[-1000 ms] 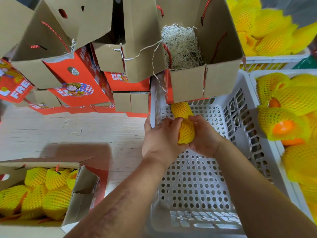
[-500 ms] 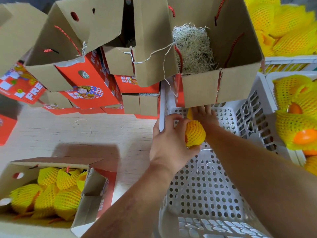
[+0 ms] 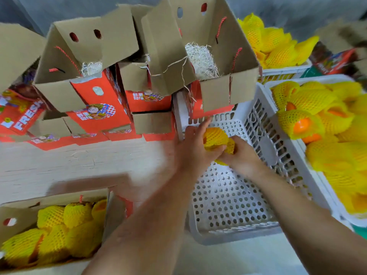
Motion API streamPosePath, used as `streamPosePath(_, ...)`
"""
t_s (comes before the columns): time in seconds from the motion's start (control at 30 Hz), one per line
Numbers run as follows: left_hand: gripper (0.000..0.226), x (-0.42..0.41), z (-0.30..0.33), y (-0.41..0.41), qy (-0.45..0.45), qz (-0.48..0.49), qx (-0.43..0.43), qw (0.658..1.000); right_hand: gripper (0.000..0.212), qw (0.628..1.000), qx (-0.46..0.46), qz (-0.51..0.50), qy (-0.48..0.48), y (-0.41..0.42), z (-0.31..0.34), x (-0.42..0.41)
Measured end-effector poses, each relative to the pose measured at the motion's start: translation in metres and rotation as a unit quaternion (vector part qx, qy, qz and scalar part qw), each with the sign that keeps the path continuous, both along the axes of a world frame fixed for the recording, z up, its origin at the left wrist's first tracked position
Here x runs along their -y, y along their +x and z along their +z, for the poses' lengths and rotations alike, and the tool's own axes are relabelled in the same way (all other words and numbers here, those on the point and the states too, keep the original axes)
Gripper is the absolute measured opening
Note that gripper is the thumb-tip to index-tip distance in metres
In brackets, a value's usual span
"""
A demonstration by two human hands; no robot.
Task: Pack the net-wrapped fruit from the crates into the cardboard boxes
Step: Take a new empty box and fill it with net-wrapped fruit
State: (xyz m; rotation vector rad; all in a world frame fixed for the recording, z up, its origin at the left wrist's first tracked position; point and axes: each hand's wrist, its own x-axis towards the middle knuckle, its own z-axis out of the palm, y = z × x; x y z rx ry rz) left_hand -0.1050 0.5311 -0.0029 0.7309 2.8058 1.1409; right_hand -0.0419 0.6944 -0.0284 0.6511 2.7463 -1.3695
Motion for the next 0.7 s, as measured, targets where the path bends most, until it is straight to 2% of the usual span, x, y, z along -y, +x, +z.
streamPosePath(0.07,0.077,0.014,0.003,0.004,0.097,-0.018,0.042,0.994,0.035,0.998,-0.059,-0.016,-0.011,0.022,0.020,0.027)
streamPosePath(0.13,0.071,0.037,0.004,0.010,0.227,-0.026,0.116,0.967,0.030,0.994,-0.078,-0.062,0.039,0.038,0.035,0.056)
streamPosePath(0.23,0.069,0.096,0.010,0.027,0.346,-0.025,0.215,0.913,0.058,0.982,-0.091,-0.106,0.124,0.055,0.055,0.117)
streamPosePath(0.33,0.066,0.176,0.019,0.039,0.419,0.005,0.258,0.871,0.076,0.974,-0.175,-0.086,0.119,0.063,0.067,0.196)
streamPosePath(0.43,0.076,0.254,0.026,0.043,0.438,0.058,0.319,0.839,0.080,0.969,-0.220,-0.076,0.082,0.060,0.065,0.275)
streamPosePath(0.53,0.079,0.325,0.032,0.053,0.423,0.140,0.385,0.808,0.069,0.966,-0.232,-0.111,-0.011,0.054,0.052,0.348)
streamPosePath(0.6,0.073,0.368,0.037,0.060,0.370,0.190,0.425,0.804,0.062,0.966,-0.215,-0.129,-0.072,0.052,0.043,0.389)
streamPosePath(0.7,0.077,0.421,0.035,0.060,0.314,0.197,0.452,0.811,0.047,0.965,-0.202,-0.133,-0.105,0.046,0.035,0.431)
